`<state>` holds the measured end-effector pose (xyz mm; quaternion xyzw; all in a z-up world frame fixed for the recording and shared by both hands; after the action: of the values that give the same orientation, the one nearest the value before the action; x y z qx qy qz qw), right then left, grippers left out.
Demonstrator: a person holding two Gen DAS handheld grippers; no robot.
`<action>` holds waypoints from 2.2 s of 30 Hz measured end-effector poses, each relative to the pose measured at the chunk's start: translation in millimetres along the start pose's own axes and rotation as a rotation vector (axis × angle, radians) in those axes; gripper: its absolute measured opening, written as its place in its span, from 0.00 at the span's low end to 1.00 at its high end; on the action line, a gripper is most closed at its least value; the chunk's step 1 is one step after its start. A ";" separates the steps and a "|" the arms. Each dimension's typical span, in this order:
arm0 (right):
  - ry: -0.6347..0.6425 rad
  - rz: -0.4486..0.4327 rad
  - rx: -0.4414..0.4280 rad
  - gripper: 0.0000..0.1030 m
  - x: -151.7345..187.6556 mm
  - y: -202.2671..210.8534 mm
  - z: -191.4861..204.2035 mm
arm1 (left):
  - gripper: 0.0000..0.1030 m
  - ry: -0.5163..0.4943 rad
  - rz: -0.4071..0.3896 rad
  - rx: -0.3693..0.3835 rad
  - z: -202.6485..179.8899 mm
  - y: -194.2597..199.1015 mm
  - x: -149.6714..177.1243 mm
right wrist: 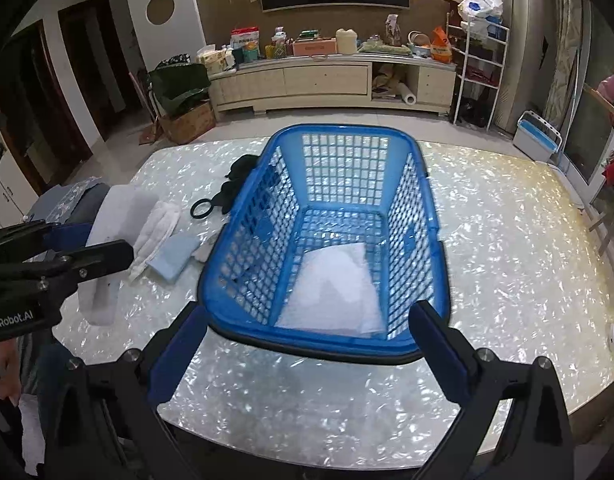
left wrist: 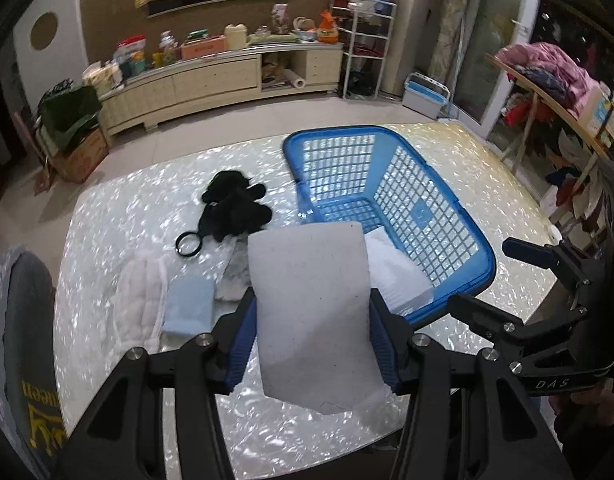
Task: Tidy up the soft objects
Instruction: 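Grasp the white sponge pad with the left gripper and lift it, then lower the sponge pad into the blue basket and open the left gripper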
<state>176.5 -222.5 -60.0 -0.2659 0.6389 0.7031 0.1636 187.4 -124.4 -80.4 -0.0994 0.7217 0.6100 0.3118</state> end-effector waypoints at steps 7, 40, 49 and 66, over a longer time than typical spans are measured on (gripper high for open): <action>-0.020 -0.007 0.008 0.98 -2.6 -0.2 -21.2 | 0.49 -0.062 0.002 0.014 -25.4 -16.8 -23.3; -0.121 0.066 0.035 0.98 -16.9 -51.8 -75.2 | 0.49 -0.266 0.203 0.068 -60.5 -158.1 -70.6; -0.123 0.089 0.021 0.98 -15.5 -58.7 -73.7 | 0.50 -0.288 0.221 0.053 -60.8 -175.3 -80.4; -0.151 0.094 0.010 0.98 -11.2 -54.5 -77.1 | 0.60 -0.261 0.219 0.053 -65.2 -181.7 -84.6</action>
<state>229.2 -290.2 -100.9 -0.1811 0.6400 0.7248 0.1797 327.6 -248.8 -176.8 0.0683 0.6974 0.6288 0.3370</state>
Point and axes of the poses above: each gripper's, at about its wrist camera, not at the fingertips, and y roughly against the way its jaws point, z to its left, x to its underside, the point moved 6 cm from there along -y, roughly the way its jaws point, and after that the axes turned 1 degree about z, right-handed, at the moved point
